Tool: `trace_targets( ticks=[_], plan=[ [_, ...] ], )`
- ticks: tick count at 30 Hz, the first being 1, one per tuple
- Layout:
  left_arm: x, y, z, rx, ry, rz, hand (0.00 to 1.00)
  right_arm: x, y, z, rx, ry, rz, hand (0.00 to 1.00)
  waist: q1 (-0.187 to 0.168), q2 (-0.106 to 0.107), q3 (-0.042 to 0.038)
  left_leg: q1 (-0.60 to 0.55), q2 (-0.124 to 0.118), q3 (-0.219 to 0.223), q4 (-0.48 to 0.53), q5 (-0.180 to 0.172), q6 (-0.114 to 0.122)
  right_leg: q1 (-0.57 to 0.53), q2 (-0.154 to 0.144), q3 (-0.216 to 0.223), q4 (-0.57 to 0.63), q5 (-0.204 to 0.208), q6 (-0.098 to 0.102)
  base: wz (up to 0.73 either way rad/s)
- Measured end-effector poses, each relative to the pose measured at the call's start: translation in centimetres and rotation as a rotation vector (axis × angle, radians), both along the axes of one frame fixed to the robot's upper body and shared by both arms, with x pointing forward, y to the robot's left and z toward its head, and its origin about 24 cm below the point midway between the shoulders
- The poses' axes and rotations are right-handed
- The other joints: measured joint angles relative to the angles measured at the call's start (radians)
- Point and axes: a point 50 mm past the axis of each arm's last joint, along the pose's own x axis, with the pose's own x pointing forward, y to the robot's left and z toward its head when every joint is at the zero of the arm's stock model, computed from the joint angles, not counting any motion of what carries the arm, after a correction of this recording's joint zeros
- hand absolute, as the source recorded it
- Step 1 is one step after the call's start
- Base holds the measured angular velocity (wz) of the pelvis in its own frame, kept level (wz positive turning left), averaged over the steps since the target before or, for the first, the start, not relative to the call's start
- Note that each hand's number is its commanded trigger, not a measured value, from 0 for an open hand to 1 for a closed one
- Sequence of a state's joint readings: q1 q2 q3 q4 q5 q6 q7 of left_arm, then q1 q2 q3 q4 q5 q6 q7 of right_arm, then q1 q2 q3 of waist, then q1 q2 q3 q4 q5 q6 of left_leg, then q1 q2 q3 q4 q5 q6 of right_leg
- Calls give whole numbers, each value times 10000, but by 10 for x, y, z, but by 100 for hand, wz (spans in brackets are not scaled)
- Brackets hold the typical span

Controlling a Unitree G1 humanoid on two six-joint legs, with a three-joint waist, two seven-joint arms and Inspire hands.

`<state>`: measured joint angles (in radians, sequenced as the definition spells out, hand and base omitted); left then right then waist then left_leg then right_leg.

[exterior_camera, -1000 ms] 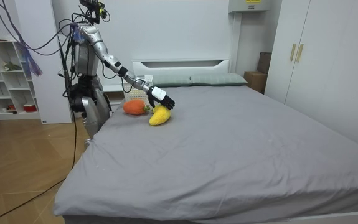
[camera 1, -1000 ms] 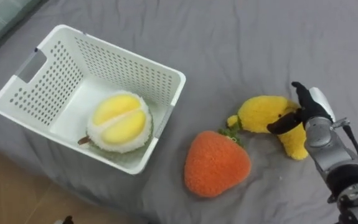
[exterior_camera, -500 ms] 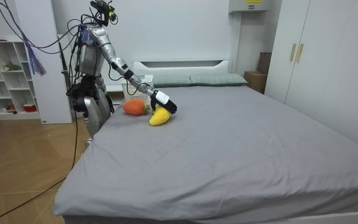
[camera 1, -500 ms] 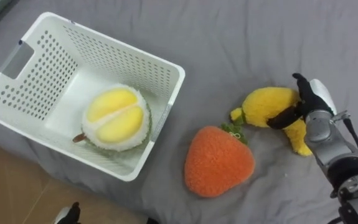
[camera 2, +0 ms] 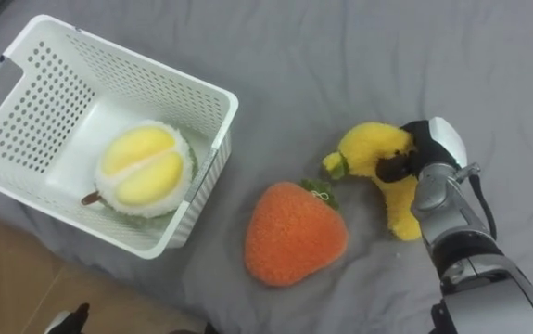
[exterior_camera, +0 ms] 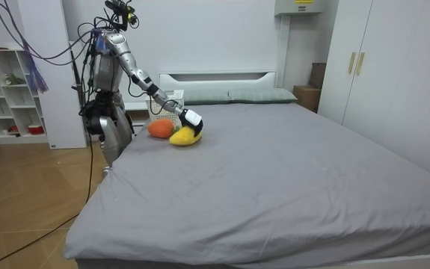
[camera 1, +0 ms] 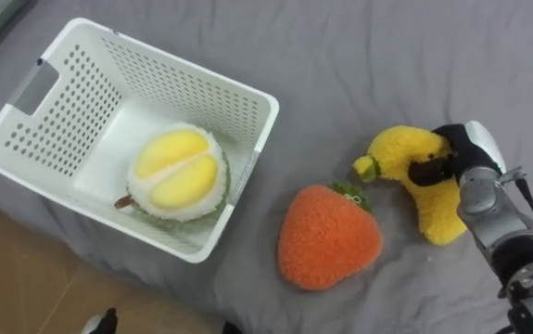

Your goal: Collect toys from the bed

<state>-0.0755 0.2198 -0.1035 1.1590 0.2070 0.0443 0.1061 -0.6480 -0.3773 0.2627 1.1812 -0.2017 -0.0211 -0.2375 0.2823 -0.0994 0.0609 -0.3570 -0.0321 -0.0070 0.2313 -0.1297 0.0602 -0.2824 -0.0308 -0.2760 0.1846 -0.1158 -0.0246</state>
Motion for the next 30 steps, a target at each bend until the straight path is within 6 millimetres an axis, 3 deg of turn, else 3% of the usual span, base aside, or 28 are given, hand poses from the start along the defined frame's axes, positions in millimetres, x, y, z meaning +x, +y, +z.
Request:
trace_targets(
  ticks=[12, 13, 14, 20, 24, 25, 30],
  plan=[
    [0, 2, 1, 50, -73, 9, 0, 3, -9, 12, -751, -210, 246, 100, -192, -25, -71, 352, 5, 4, 30, 3, 2, 343, -65, 61, 3, 0, 0, 0],
    [-3, 5, 1, 103, -9, 38, 0, 3, -9, 12, -747, -256, 267, 100, -296, -22, -114, 574, 7, 8, 13, 3, 2, 570, -64, 50, -6, 0, 0, 0],
    [-7, 8, 1, 180, 97, 68, 0, 3, -8, 13, -733, -299, 330, 100, -354, -58, -236, 794, 13, 39, -7, 2, 2, 771, -61, 41, -5, 0, 1, -4],
    [-28, 16, -2, 475, 617, -29, 0, 6, 7, 24, -837, -1052, 1131, 100, -685, -11, -490, 2073, 14, 55, -353, -5, -4, 1991, -36, 66, -182, -15, 25, 0],
    [-41, 20, -3, 623, 787, 55, 0, 13, 21, 39, -671, -1695, 1726, 100, -855, 12, -527, 2678, 8, 36, -600, -14, -12, 2476, -31, 123, -186, -67, 94, 0],
    [-46, 22, -4, 715, 937, 51, 0, 14, 26, 47, -560, -2074, 1900, 100, -916, -4, -572, 2777, -16, 39, -611, -15, -14, 2594, -31, 134, -192, -105, 137, 0],
    [-55, 26, -4, 735, 1166, 437, 0, 15, 57, 86, -485, -3978, 3286, 100, -1109, -8, -619, 3192, -154, 1, -606, -16, -9, 3187, -142, 98, -320, -315, 88, 7]
  ],
)
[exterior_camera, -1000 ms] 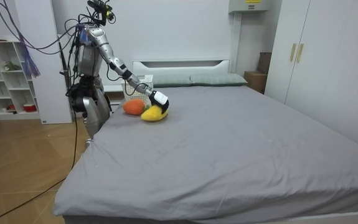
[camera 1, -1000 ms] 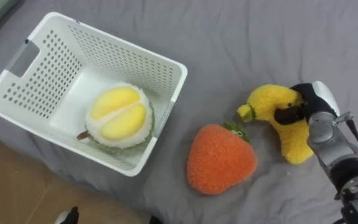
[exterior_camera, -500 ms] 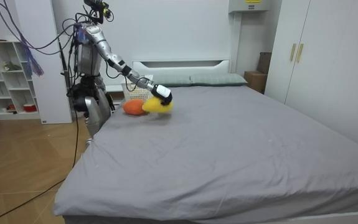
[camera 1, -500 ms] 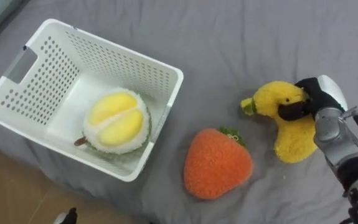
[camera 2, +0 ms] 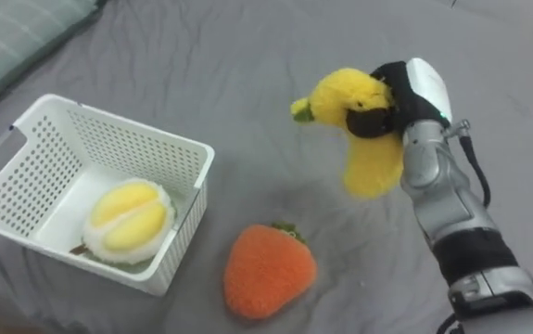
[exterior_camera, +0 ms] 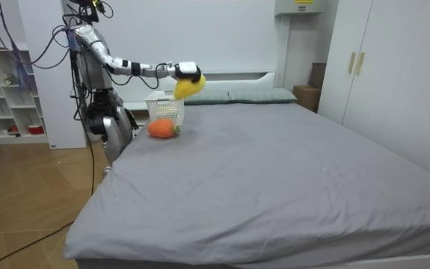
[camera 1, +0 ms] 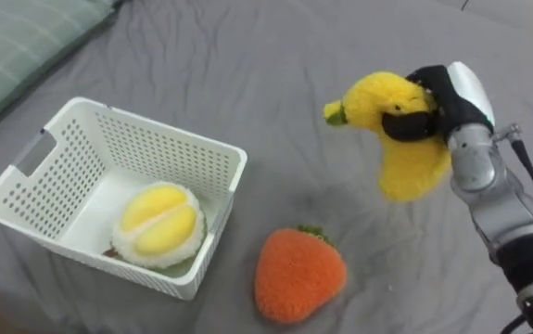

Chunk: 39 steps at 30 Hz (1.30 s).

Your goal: Collect toys from the bed

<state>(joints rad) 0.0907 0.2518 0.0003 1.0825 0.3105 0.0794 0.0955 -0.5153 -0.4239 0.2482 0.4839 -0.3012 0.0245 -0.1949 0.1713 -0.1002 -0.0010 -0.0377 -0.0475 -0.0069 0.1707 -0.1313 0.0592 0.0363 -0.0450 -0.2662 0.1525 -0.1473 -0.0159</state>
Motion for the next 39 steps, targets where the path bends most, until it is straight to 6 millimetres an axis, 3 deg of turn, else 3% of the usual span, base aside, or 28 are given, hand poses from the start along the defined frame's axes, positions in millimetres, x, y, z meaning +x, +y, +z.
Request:
trace_targets(
  ticks=[1, 5, 11, 14, 18, 20, 24, 26, 34, 35, 36, 38, 39],
  plan=[
    [1, 1, 1, 13, -135, 114, 0, -1, 6, 8, -130, -332, 287, 100, 0, -24, -34, 36, -7, -17, 10, 1, 0, 51, 4, 5, 2, -10, 3, 8],
    [3, -2, 3, 18, -397, 1, 0, -3, 21, 29, -154, -1008, 1049, 100, -1, -12, -16, 351, -102, -273, 10, -10, 22, 440, -57, -164, -30, -63, 86, 16],
    [4, -5, 4, 191, -342, -410, 0, -9, 40, 34, 21, -1224, 1580, 100, 181, 30, 19, 546, -186, -508, -45, -46, 77, 678, -71, -381, -28, -125, 159, 12],
    [1, -12, 1, 142, -155, -668, 0, -10, 50, 29, 250, -1038, 1856, 100, 319, 135, 108, 758, -193, -605, -96, -79, 102, 909, -62, -393, -30, -127, 164, 6],
    [-11, -14, -1, 309, 337, -905, 0, -11, 57, 24, 444, -710, 2073, 100, 669, 187, 157, 734, -197, -626, -43, -156, 97, 919, -56, -368, -29, -132, 174, 1],
    [-22, -15, -4, 358, 803, -924, 0, -11, 65, 19, 449, -391, 2244, 100, 767, 228, 154, 622, -230, -745, 42, -172, 100, 895, -69, -430, -29, -137, 182, 11],
    [-25, -22, -6, 168, 1093, -1067, 0, -11, 72, 16, 452, -53, 2368, 100, 874, 301, 120, 430, -348, -1081, 266, -170, 107, 901, -116, -533, -28, -169, 234, 28],
    [-27, -24, -7, -1, 1163, -1068, 0, -12, 77, 14, 580, 108, 2556, 100, 1118, 384, 78, 423, -385, -1180, 318, -164, 117, 977, -139, -658, -24, -177, 247, 15],
    [-30, -24, -5, 13, 1550, -1380, 0, -14, 92, 10, 542, 683, 3060, 100, 1437, 363, -11, 492, -608, -1640, 345, -62, 167, 1238, -277, -936, -9, -278, 370, 19],
    [-31, -24, -5, -43, 1563, -1380, 0, -15, 98, 10, 603, 754, 3194, 98, 1534, 352, -17, 494, -627, -1665, 348, -47, 177, 1249, -289, -936, 0, -279, 370, 9],
    [-30, -24, -5, -54, 1546, -1385, 0, -16, 101, 11, 649, 757, 3277, 89, 1575, 346, -15, 490, -636, -1674, 351, -43, 181, 1249, -295, -938, 2, -279, 370, 11],
    [-26, -24, -4, -97, 1470, -1432, 0, -18, 109, 14, 870, 636, 3507, 55, 1675, 289, -16, 432, -746, -1921, 357, 19, 209, 1282, -340, -990, 1, -296, 397, 28],
    [-25, -24, -4, -110, 1445, -1448, 0, -18, 111, 14, 906, 613, 3562, 50, 1711, 279, -13, 428, -776, -1975, 357, 33, 219, 1291, -361, -987, 1, -312, 423, 34]
  ],
)
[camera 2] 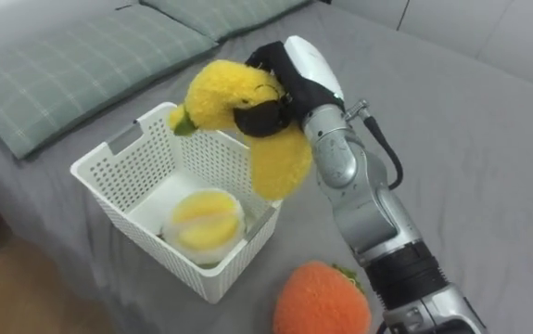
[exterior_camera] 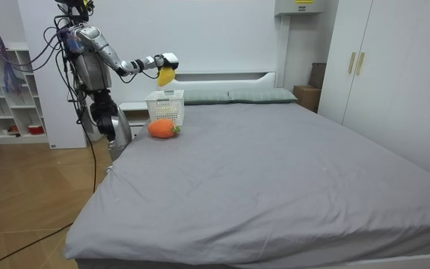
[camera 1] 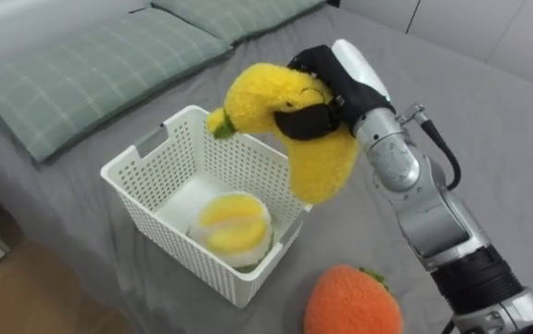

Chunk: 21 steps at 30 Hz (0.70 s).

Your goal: Collect toys from the bed

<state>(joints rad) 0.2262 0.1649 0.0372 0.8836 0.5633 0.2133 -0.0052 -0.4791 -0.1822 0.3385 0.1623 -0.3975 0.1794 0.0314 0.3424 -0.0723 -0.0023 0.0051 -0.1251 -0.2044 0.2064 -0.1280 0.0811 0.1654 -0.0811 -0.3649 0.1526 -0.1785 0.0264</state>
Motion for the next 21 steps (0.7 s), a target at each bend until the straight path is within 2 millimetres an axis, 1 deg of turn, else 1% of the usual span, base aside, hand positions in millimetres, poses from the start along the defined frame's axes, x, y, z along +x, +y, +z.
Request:
trace_targets(
  ticks=[1, 2, 3, 5, 6, 8, 10, 12, 15, 21],
  plan=[
    [0, 0, 0, -23, 18, -2, 0, -1, 5, 1, 96, -19, 110, 16, 75, -17, 15, -3, -56, -118, 0, 24, 19, 29, -34, -71, -4, -12, 19, 25],
    [0, 0, 0, -36, 29, -1, 0, -1, 7, 1, 138, -15, 155, 0, 101, -35, 27, -4, -91, -197, -1, 42, 28, 53, -48, -111, -13, -19, 29, 32],
    [0, -1, 0, -54, 53, 2, 0, -2, 9, 0, 142, 21, 214, 0, 163, -9, 81, -4, -142, -301, 0, 66, 53, 84, -76, -111, -19, -28, 46, 30],
    [-1, 0, 0, -29, 113, 43, 0, -3, 13, -1, 151, 82, 284, 0, 263, -80, 132, -39, -225, -478, 2, 119, 70, 93, -108, -108, -16, -42, 69, 30],
    [-2, -1, -1, -38, 172, 69, 0, -3, 14, -2, 194, 102, 297, 0, 283, -104, 178, -97, -283, -567, 14, 143, 49, 73, -136, -75, -13, -49, 82, 31],
    [-7, -5, -3, -175, 347, 154, 0, -3, 14, -2, 181, 140, 265, 0, 376, -70, 210, -161, -392, -744, 163, 147, 74, 73, -172, 10, 17, -59, 129, 29],
    [-9, -7, -3, -299, 465, 174, 0, -3, 13, -2, 158, 160, 233, 0, 414, -73, 207, -177, -469, -856, 174, 178, 106, 82, -210, 45, 31, -83, 169, 20],
    [-9, -7, -3, -324, 498, 180, 0, -3, 14, -2, 173, 166, 248, 0, 465, -79, 203, -192, -489, -900, 180, 194, 112, 88, -215, 40, 40, -77, 179, 11],
    [-9, -7, -3, -372, 516, 173, 0, -3, 13, -3, 149, 173, 230, 0, 442, -96, 187, -257, -535, -998, 271, 196, 111, 106, -212, 32, 39, -77, 183, 10],
    [-7, -7, -3, -406, 426, 125, 0, -8, 10, -14, 107, 480, 140, 0, 433, -85, 180, -253, -560, -1009, 316, 200, 113, 78, -219, 64, 45, -78, 188, 1]
  ],
)
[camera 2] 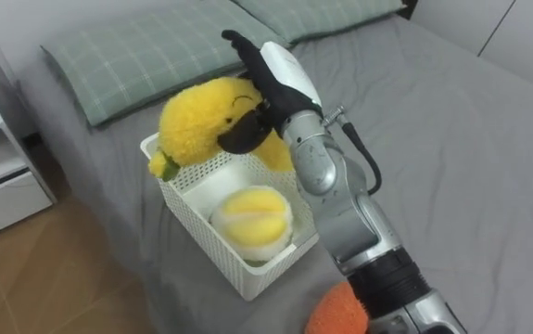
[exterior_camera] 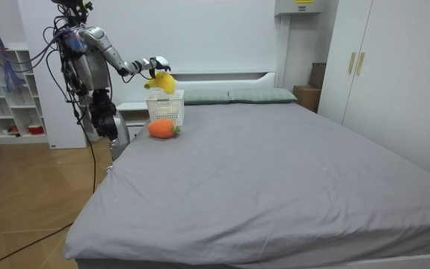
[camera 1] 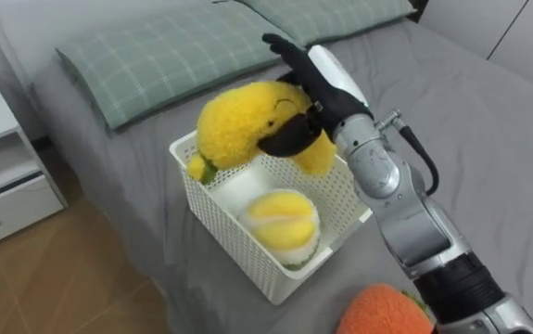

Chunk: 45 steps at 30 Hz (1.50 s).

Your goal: Collect toys from the bed

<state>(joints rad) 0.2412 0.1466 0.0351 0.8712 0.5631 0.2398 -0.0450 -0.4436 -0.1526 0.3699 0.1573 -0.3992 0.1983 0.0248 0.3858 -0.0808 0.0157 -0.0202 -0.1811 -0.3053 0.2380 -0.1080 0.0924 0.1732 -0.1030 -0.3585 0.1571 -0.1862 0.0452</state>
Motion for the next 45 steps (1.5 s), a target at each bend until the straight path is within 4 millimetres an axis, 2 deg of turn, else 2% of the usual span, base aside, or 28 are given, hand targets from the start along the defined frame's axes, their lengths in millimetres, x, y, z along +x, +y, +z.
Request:
trace_targets(
  ticks=[6, 10, 15, 26, 38, 45],
  plan=[
    [7, 0, 3, 53, -332, -76, 0, 0, 0, 0, -66, -25, -26, 0, -13, 12, -8, 70, 28, 59, -38, 0, 5, 1, -1, 89, 58, -1, 2, -3],
    [15, 0, 4, 71, -549, -155, 0, 2, -3, -7, -441, 91, -158, 0, 47, -11, -25, 78, 83, 224, -54, -6, 10, -100, 6, 303, 151, -7, 9, -11],
    [15, 0, 4, 141, -527, -288, 0, 2, -5, -7, -487, 47, -219, 0, 8, -22, -32, 103, 105, 317, -80, -8, 16, -127, 4, 403, 176, -6, 8, -7],
    [12, 0, 4, 165, -471, -263, 0, 3, -7, -10, -509, 154, -358, 0, 12, 39, 5, 143, 125, 417, -152, -2, 35, -85, 8, 562, 159, -6, 9, -1],
    [15, 1, 5, 184, -589, -262, 0, 4, -15, -14, -112, 538, -481, 0, 2, 15, -9, 139, 125, 444, -166, 16, 83, -91, 1, 565, 155, -6, 9, 0],
    [15, 6, 7, 282, -682, 79, 0, 6, -20, -12, -11, 500, -659, 0, -78, -47, -45, 124, 129, 469, -166, -9, 54, -117, -2, 590, 155, -6, 9, 0]
  ],
)
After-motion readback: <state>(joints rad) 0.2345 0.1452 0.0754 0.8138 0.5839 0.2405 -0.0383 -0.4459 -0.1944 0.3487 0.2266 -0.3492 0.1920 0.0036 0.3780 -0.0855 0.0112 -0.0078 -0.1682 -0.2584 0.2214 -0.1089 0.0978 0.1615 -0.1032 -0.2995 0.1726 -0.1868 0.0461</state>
